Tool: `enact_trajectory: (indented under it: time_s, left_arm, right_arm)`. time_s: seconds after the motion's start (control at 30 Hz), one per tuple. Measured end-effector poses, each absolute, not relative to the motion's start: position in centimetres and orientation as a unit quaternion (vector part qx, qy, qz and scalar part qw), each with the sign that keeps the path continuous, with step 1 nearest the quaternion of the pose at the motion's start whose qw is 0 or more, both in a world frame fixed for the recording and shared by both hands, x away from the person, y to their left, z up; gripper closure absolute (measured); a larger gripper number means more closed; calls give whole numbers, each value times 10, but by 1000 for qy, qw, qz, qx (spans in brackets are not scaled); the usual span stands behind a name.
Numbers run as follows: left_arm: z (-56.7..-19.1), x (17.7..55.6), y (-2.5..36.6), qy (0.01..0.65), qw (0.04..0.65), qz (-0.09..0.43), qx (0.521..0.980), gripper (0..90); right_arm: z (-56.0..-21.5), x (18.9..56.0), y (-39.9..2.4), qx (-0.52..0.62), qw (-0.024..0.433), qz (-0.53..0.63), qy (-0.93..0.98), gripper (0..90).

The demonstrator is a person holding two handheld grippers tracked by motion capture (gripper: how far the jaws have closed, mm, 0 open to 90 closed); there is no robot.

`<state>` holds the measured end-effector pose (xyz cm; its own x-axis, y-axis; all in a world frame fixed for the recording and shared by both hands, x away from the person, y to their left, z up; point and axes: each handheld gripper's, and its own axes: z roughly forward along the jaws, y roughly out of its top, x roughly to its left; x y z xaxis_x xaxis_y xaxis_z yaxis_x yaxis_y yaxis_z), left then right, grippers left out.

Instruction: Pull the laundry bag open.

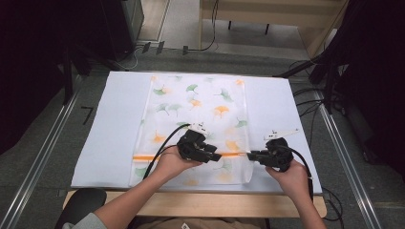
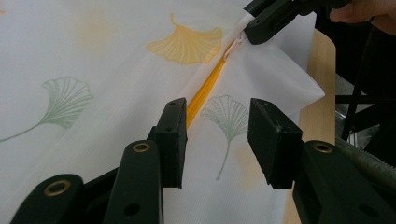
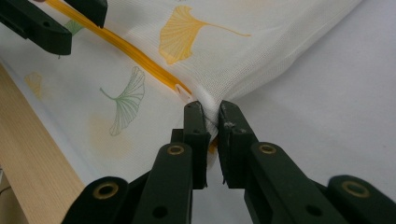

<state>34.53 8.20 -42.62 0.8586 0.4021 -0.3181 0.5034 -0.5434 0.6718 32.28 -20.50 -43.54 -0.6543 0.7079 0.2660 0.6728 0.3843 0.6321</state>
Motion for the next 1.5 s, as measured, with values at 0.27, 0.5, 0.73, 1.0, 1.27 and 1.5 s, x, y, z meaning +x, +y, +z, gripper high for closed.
enact_trajectory:
  time_s: [0.27,0.5,0.73,1.0,1.27,1.5]
  left_arm:
    - [-429,343,62,248,395,-80,881,640]
    - [-434,342,47,240,392,-79,884,666]
    - [-439,345,39,235,397,-68,884,627]
    - [-443,348,35,232,400,-78,883,609]
    - [-445,349,30,235,394,-83,885,580]
    - [-447,346,24,232,398,-86,884,641]
  right_arm:
    - [-433,323,-204,411,27,370,833,844]
    - [-432,322,-202,409,23,370,834,844]
    - [-429,320,-201,398,24,376,837,844]
    - [-428,320,-198,388,19,380,840,845]
    - [-426,318,-194,376,18,383,843,846]
    - [-424,317,-193,371,18,384,845,846]
